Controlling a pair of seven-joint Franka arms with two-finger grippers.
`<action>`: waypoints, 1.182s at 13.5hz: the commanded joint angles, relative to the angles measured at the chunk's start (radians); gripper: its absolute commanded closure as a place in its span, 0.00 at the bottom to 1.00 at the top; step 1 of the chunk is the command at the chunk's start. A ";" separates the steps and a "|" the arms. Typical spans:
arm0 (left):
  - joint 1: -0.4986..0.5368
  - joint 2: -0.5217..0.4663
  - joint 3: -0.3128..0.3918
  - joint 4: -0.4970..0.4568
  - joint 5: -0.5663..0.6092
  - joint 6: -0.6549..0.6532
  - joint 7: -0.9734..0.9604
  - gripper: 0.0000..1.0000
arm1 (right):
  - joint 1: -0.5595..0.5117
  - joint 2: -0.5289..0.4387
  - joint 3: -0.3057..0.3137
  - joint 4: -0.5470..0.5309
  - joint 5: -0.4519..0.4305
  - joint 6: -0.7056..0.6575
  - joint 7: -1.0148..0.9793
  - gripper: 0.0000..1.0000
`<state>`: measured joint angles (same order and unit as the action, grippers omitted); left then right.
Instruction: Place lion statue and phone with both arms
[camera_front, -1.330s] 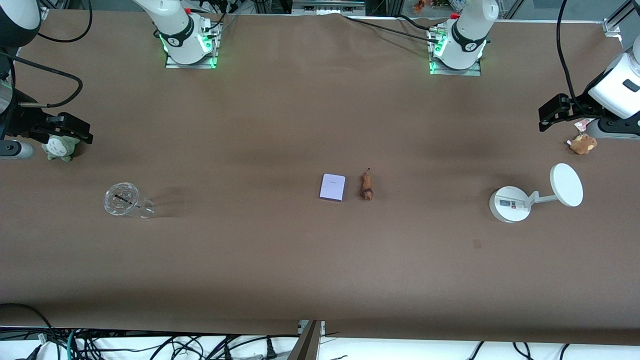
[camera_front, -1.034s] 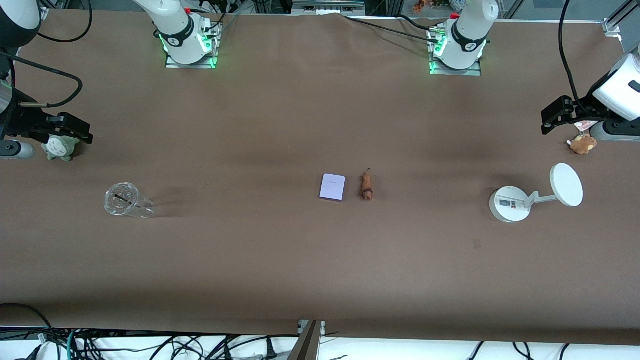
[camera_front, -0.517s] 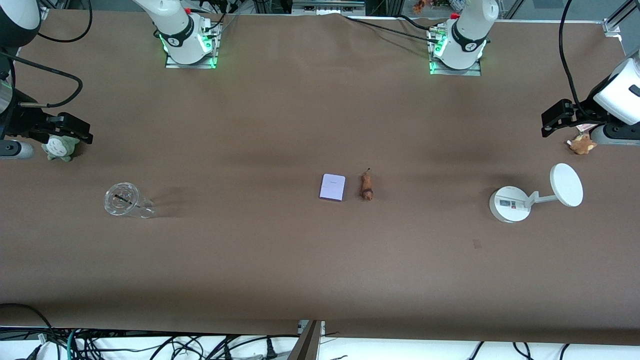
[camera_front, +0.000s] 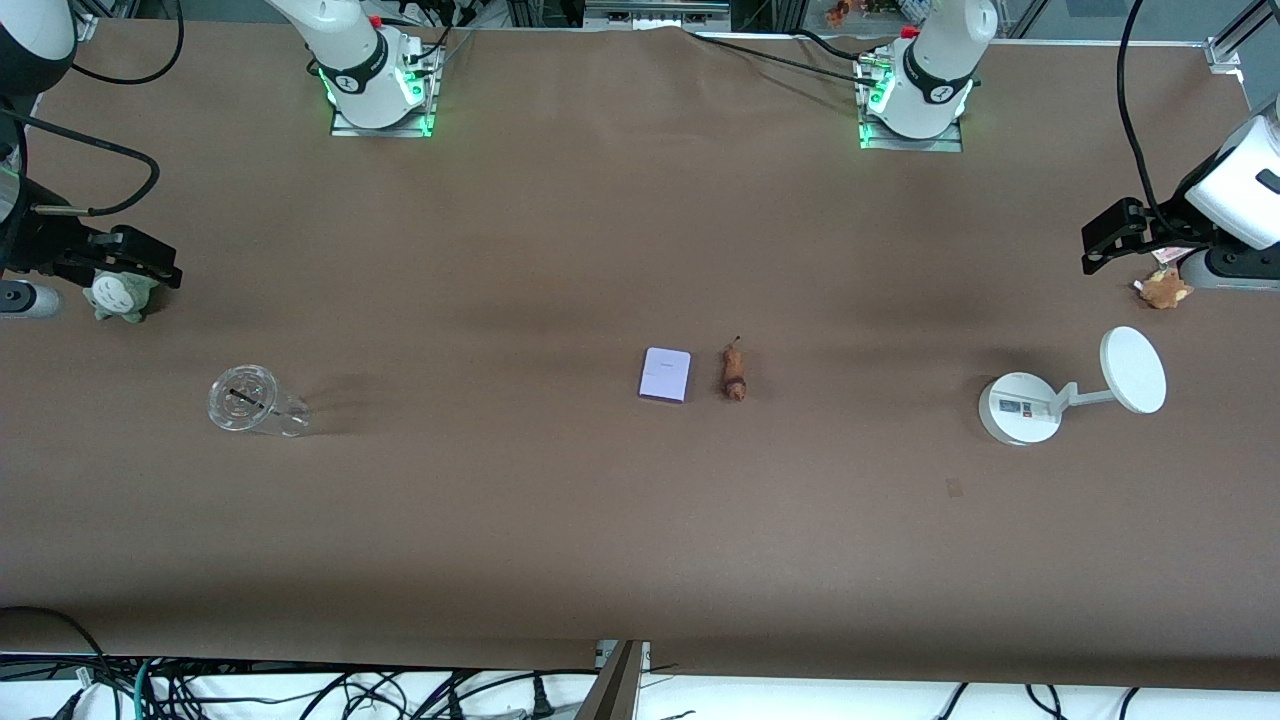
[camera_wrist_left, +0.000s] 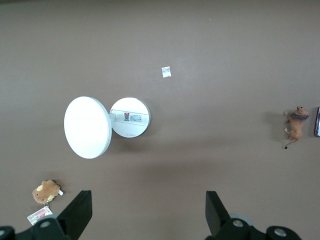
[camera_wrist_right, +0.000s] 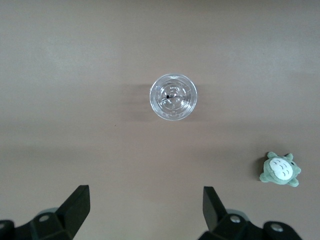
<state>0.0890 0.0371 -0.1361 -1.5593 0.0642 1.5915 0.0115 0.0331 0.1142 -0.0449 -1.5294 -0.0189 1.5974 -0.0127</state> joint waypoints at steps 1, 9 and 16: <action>0.002 0.015 0.000 0.035 -0.021 -0.025 0.018 0.00 | -0.007 0.036 0.005 0.026 0.016 -0.005 -0.003 0.00; 0.002 0.017 -0.017 0.033 -0.035 -0.039 0.007 0.00 | 0.001 0.097 0.016 0.028 0.016 0.009 0.007 0.00; -0.014 0.063 -0.023 0.027 -0.034 -0.053 0.016 0.00 | 0.094 0.185 0.017 0.028 0.014 0.136 0.108 0.00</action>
<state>0.0856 0.0696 -0.1586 -1.5597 0.0516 1.5668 0.0117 0.1110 0.2484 -0.0264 -1.5285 -0.0179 1.6895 0.0497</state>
